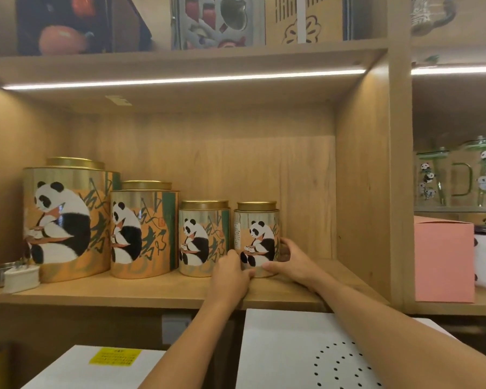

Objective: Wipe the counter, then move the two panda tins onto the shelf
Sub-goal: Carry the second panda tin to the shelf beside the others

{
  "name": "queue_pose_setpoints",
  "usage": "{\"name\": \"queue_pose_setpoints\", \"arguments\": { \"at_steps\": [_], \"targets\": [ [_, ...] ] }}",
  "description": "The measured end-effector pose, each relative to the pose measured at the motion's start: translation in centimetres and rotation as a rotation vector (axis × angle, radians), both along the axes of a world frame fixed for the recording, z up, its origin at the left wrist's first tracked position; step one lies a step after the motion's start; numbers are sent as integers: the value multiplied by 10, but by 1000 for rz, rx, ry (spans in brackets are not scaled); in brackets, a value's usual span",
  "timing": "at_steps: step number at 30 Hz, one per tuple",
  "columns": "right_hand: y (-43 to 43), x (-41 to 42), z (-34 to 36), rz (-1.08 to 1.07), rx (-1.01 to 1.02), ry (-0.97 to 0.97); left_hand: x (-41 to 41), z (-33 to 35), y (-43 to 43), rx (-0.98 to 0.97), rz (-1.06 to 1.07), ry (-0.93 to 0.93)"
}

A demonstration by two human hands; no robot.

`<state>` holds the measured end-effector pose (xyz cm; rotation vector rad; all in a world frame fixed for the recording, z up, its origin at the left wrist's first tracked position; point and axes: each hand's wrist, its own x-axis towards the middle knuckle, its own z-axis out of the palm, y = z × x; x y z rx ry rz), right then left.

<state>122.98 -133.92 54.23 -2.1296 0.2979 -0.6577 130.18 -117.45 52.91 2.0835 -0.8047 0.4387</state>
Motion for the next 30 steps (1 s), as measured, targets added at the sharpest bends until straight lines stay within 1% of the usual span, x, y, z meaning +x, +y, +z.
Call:
{"name": "queue_pose_setpoints", "arguments": {
  "at_steps": [5, 14, 18, 30],
  "targets": [
    [3, 1, -3, -3, -28, 18, -2, -2, 1, 15, 63, -4],
    [1, -1, -2, -13, -27, 12, -6, -1, 2, -1, 70, 10],
    [1, 0, -2, -22, -29, 1, -6, -1, 4, 2, 74, -15],
    [-2, -1, -3, 48, -30, -25, -9, -1, 6, -12, 86, -23]
  ]
}}
